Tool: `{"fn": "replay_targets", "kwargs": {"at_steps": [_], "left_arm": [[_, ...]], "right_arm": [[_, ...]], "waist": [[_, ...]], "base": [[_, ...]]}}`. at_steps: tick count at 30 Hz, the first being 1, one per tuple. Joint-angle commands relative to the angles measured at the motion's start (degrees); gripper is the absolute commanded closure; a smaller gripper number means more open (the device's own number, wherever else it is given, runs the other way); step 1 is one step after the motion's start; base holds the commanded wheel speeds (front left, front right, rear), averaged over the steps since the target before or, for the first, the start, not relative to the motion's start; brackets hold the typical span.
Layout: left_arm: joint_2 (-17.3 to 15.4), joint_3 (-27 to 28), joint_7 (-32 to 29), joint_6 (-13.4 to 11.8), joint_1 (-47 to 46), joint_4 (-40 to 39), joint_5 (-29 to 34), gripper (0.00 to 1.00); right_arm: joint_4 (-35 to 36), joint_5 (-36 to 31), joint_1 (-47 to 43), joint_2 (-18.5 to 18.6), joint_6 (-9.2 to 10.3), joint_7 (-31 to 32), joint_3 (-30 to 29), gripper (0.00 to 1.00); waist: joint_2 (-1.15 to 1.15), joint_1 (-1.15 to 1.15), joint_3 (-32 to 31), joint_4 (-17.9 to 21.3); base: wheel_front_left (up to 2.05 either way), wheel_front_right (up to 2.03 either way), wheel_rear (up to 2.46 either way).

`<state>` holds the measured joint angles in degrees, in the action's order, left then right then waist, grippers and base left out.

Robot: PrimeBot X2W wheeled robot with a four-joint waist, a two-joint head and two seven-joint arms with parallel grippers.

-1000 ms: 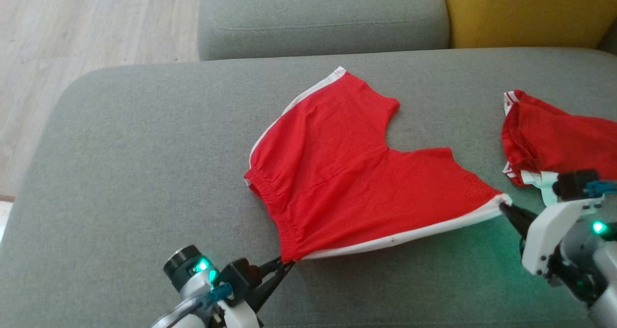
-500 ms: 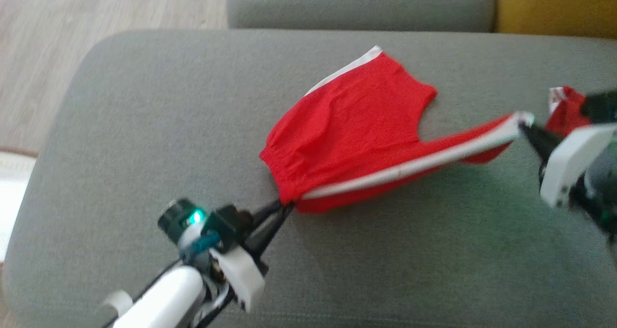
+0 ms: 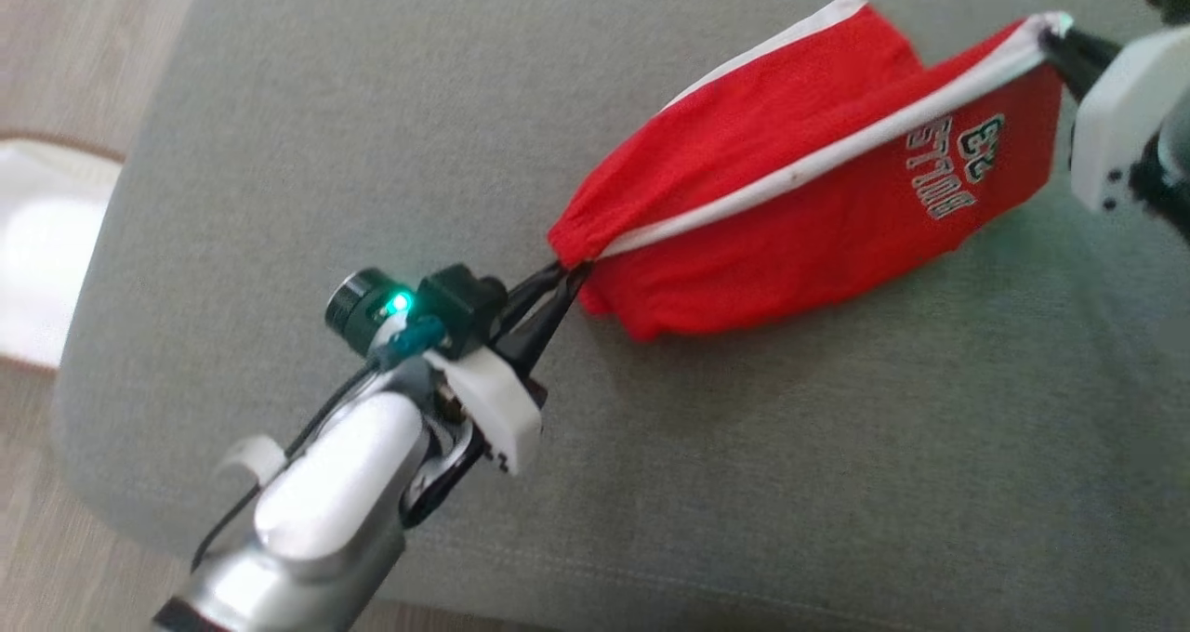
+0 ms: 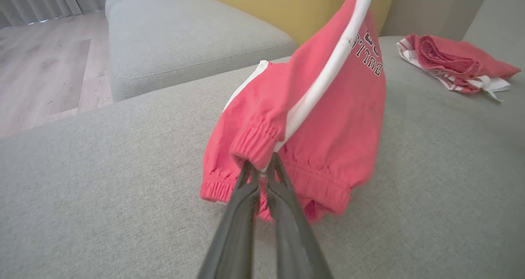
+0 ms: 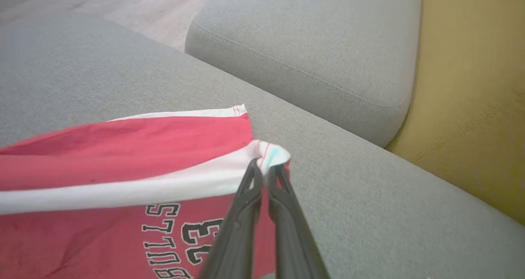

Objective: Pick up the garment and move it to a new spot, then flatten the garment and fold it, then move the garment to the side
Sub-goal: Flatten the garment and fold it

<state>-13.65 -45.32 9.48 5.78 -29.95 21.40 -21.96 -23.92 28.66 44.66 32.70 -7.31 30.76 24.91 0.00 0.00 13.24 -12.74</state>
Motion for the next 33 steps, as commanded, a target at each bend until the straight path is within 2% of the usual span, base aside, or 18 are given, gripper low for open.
{"fn": "replay_targets", "kwargs": {"at_steps": [1, 6, 10, 20, 21, 22, 23, 24, 25, 26, 33], "left_arm": [[-0.61, 2.7, 0.64, 0.17, -3.44, -0.57, -0.47, 1.0], [2.35, 2.19, 2.39, 0.74, -8.14, 4.87, -0.96, 1.0], [4.27, 1.45, 3.26, 1.05, -10.68, 8.36, -1.26, 1.0], [7.84, -0.62, 4.9, 1.5, -15.66, 15.49, -1.94, 1.0], [8.08, -0.64, 5.01, 1.52, -15.96, 16.09, -2.07, 1.0], [8.26, -0.6, 5.11, 1.52, -16.18, 16.72, -2.17, 1.0], [8.41, -0.59, 5.2, 1.52, -16.37, 17.36, -2.09, 1.0], [8.55, -0.47, 5.28, 1.38, -16.46, 17.96, -1.99, 0.72], [8.7, -0.18, 5.35, 1.14, -16.41, 18.45, -2.05, 0.2], [8.85, 0.24, 5.41, 0.9, -16.27, 18.85, -2.24, 0.0], [8.32, 4.29, 5.5, -1.21, -13.25, 17.55, -1.7, 0.0]], "right_arm": [[0.83, -0.41, 2.56, 1.35, -0.18, -0.18, 0.78, 1.0], [-5.12, -0.74, 11.86, 1.6, -0.18, -0.62, 6.34, 1.0], [-10.44, -0.22, 17.03, 0.17, -0.18, -1.13, 7.92, 1.0], [-22.38, -3.16, 24.73, -2.71, -0.18, -4.69, 14.17, 1.0], [-23.27, -3.95, 25.37, -2.79, -0.18, -5.79, 14.95, 0.61], [-24.23, -5.16, 25.99, -2.84, -0.18, -7.08, 15.88, 0.0], [-25.14, -6.48, 26.31, -2.92, -0.18, -8.09, 17.34, 0.0], [-26.02, -7.43, 26.55, -3.06, -0.18, -9.12, 18.59, 0.0], [-26.92, -7.94, 26.77, -3.3, -0.18, -10.47, 19.2, 0.0], [-27.86, -7.84, 26.86, -3.83, -0.18, -12.11, 19.16, 0.0], [-33.41, -7.94, 25.04, -7.06, -0.18, -26.08, 17.31, 0.0]], "waist": [[0.0, 0.0, 2.14, -1.9], [0.0, 0.0, 5.84, -4.71], [0.0, 0.0, 7.84, -6.31], [0.0, 0.0, 11.78, -8.54], [0.0, 0.0, 11.97, -8.54], [0.0, 0.0, 12.16, -8.44], [0.0, 0.0, 12.27, -8.37], [0.0, 0.0, 12.3, -8.22], [0.0, 0.0, 12.26, -8.05], [0.0, 0.0, 12.14, -7.84], [0.0, 0.0, 8.96, -5.38]], "base": [[0.0, 0.0, 0.0], [0.0, 0.0, 0.0], [0.0, 0.0, 0.0], [0.0, 0.0, 0.0], [0.0, 0.0, 0.0], [0.0, 0.0, 0.0], [0.0, 0.0, 0.0], [0.0, 0.0, 0.0], [0.0, 0.0, 0.0], [0.0, 0.0, 0.0], [0.0, 0.0, 0.0]]}}
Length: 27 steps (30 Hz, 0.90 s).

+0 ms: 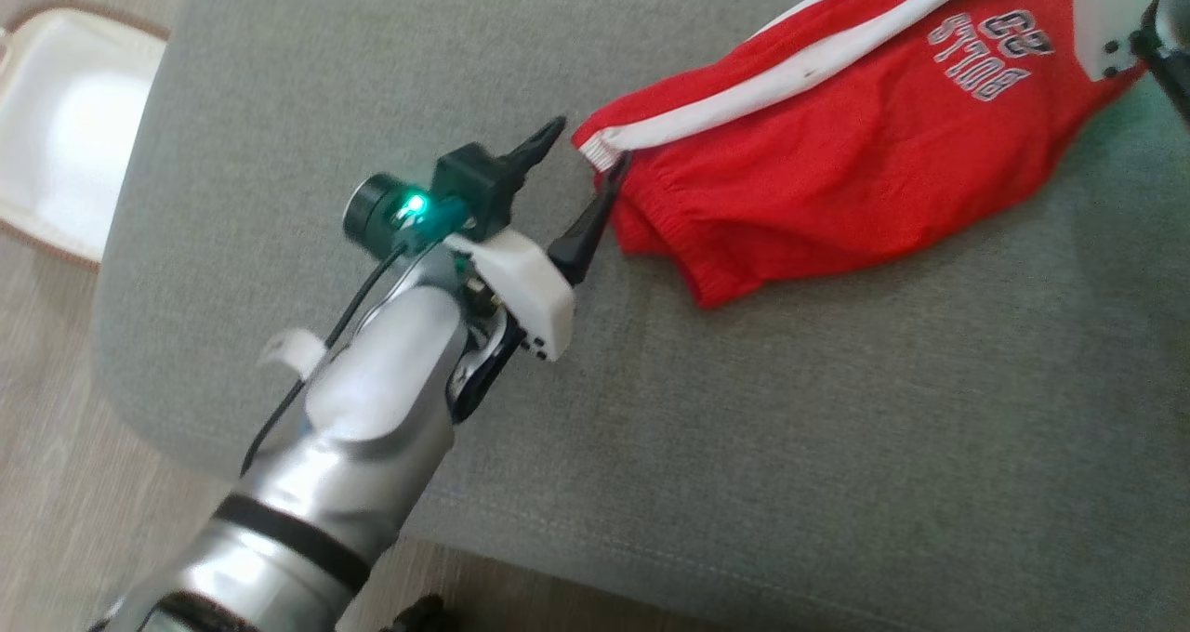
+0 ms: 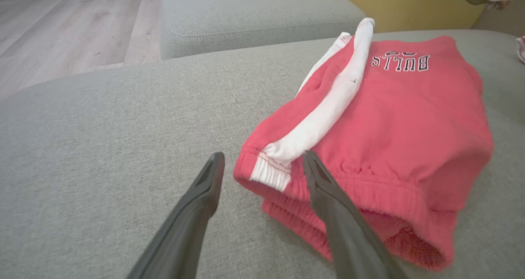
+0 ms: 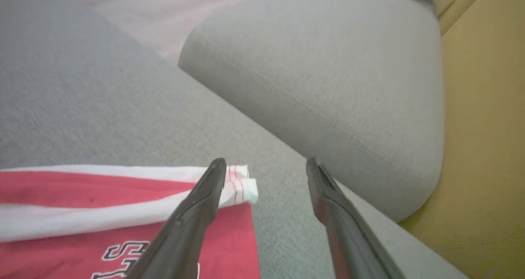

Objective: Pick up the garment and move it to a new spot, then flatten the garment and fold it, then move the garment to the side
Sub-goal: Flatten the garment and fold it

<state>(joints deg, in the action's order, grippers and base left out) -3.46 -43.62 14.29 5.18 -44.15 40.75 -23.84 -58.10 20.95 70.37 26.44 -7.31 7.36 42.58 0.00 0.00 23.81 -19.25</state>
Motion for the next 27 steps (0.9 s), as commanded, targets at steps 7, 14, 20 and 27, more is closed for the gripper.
{"fn": "replay_targets", "kwargs": {"at_steps": [7, 14, 20, 27], "left_arm": [[-3.86, 7.63, 0.7, -2.46, 6.38, -4.96, 0.46, 0.0], [-5.49, 16.33, 0.7, -5.25, 13.43, -13.77, 0.7, 0.0], [-6.01, 21.91, 0.71, -6.98, 20.08, -21.61, 3.55, 0.0], [-4.79, 27.13, 0.71, -6.98, 27.54, -27.16, 5.06, 0.0]], "right_arm": [[-1.83, 3.33, -6.22, -3.88, -0.18, -13.72, -3.39, 0.0], [-0.62, 7.82, -13.38, -6.31, -0.18, -20.89, -6.62, 0.0], [4.49, 8.56, -20.55, -7.0, -0.18, -22.27, -10.89, 0.0], [16.27, 1.18, -32.92, -9.67, -0.18, -22.34, -22.03, 0.0]], "waist": [[0.0, 0.0, -7.25, 3.98], [0.0, 0.0, -13.18, 7.38], [0.0, 0.0, -17.12, 10.18], [0.0, 0.0, -20.09, 13.56]], "base": [[0.0, 0.0, 0.0], [0.0, 0.0, 0.0], [0.0, 0.0, 0.0], [0.0, 0.0, 0.0]]}}
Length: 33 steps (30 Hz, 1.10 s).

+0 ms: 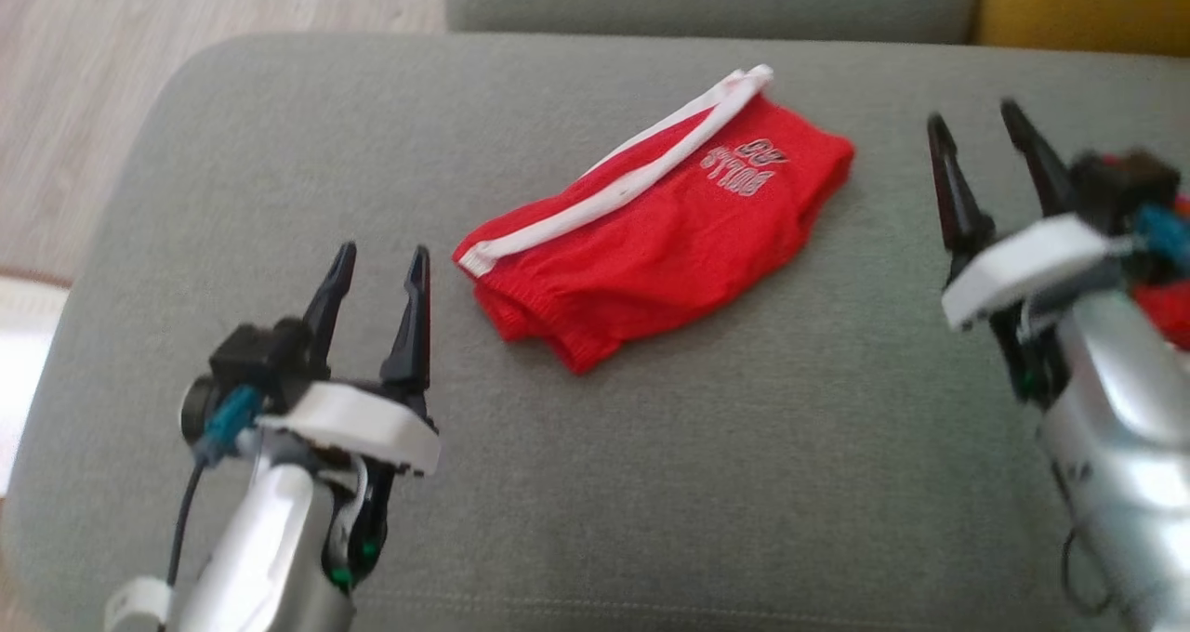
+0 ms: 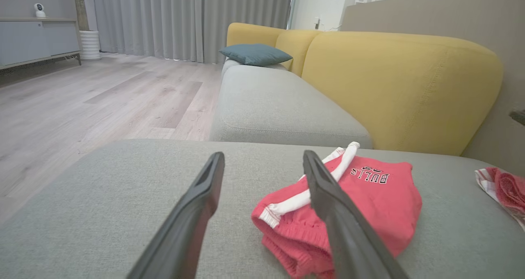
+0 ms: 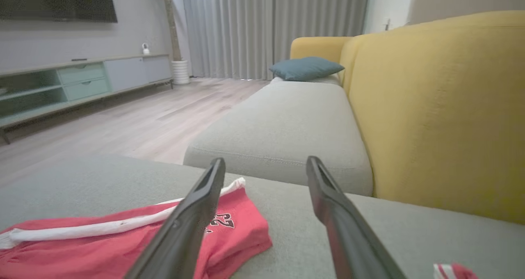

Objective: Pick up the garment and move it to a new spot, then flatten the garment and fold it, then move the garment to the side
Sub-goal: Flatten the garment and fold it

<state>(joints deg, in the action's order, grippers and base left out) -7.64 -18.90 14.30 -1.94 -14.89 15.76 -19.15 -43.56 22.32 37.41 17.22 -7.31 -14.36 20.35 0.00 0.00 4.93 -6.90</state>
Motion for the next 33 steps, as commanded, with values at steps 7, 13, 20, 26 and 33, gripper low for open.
{"fn": "replay_targets", "kwargs": {"at_steps": [7, 13, 20, 26, 33], "left_arm": [[1.41, 6.62, 0.7, 1.51, 4.35, -5.38, 2.07, 0.0], [3.59, 10.94, 0.7, 3.29, 9.76, -7.57, 3.29, 0.0], [4.51, 12.3, 0.7, 4.96, 11.27, -7.3, 4.66, 0.0], [4.69, 12.12, 0.7, 5.75, 9.89, -7.03, 5.2, 0.0], [4.75, 10.33, 0.7, 5.89, 7.4, -6.91, 4.41, 0.0]], "right_arm": [[12.72, -9.46, -13.47, -7.51, -0.18, -0.62, -10.68, 0.0], [18.92, -13.16, -23.01, -12.74, -0.18, -0.62, -16.15, 0.0], [21.67, -14.03, -25.96, -13.95, -0.18, 0.78, -17.69, 0.0], [22.8, -14.02, -25.39, -14.17, -0.18, 3.13, -18.83, 0.0], [21.06, -4.45, -20.91, -14.32, -0.18, 11.13, -19.98, 0.0]], "waist": [[0.0, 0.0, -3.29, 3.87], [0.0, 0.0, -4.73, 5.9], [0.0, 0.0, -4.35, 5.9], [0.0, 0.0, -2.29, 3.84], [0.0, 0.0, 2.7, -0.37]], "base": [[0.0, 0.0, 0.0], [0.0, 0.0, 0.0], [0.0, 0.0, 0.0], [0.0, 0.0, 0.0], [0.0, 0.0, 0.0]]}}
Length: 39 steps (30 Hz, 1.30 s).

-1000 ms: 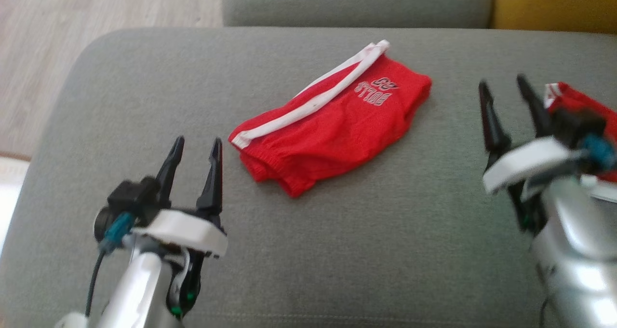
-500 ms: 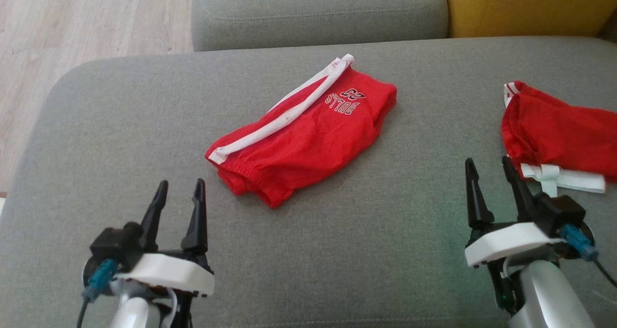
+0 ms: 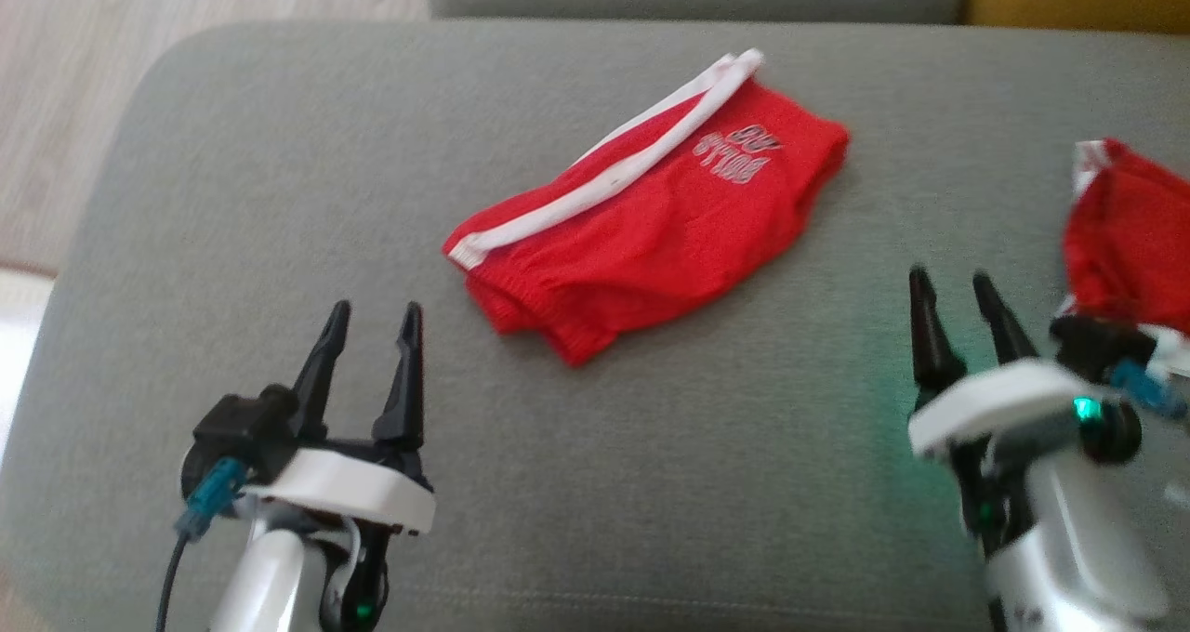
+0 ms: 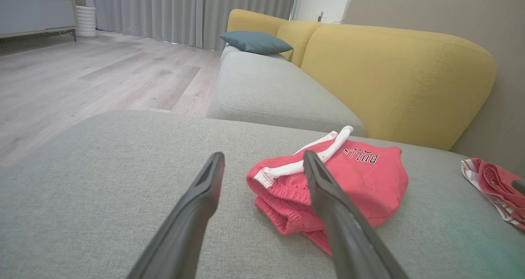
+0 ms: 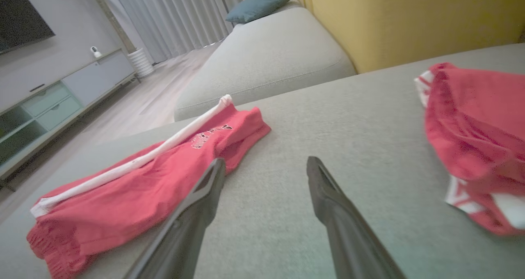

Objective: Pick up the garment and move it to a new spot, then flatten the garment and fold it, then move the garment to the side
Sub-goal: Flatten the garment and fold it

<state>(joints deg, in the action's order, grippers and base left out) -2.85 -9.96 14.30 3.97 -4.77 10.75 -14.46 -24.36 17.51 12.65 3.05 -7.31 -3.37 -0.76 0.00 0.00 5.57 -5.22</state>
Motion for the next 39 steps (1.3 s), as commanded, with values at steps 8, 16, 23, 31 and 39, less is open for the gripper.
{"fn": "replay_targets", "kwargs": {"at_steps": [8, 16, 23, 31, 39], "left_arm": [[-0.04, -2.68, 0.7, -0.54, -5.87, -1.49, -1.84, 0.0], [-0.03, -5.17, 0.7, -1.29, -7.59, -1.57, -2.21, 0.0], [-0.03, -5.67, 0.7, -1.81, -6.69, -1.57, -2.43, 0.0], [-0.03, -6.16, 0.7, -2.26, -6.29, -2.02, -3.17, 0.0], [-0.03, -6.82, 0.7, -2.43, -7.19, -2.58, -4.02, 0.0]], "right_arm": [[-5.73, 15.41, 13.73, -0.16, -0.18, 7.3, -2.26, 0.0], [-16.17, 13.81, 21.62, -0.16, -0.18, 9.06, -8.07, 0.0], [-26.19, 10.34, 26.4, -0.17, -0.18, 9.01, -16.9, 0.0], [-35.56, 4.03, 32.11, -0.17, -0.18, 8.71, -23.57, 0.0], [-40.26, -2.53, 36.58, 0.43, -0.18, 10.32, -28.57, 0.0]], "waist": [[0.0, 0.0, 7.47, -8.45], [0.0, 0.0, 9.67, -13.78], [0.0, 0.0, 9.7, -16.54], [0.0, 0.0, 10.29, -17.65], [0.0, 0.0, 12.29, -18.45]], "base": [[0.0, 0.0, 0.0], [0.0, 0.0, 0.0], [0.0, 0.0, 0.0], [0.0, 0.0, 0.0], [0.0, 0.0, 0.0]]}}
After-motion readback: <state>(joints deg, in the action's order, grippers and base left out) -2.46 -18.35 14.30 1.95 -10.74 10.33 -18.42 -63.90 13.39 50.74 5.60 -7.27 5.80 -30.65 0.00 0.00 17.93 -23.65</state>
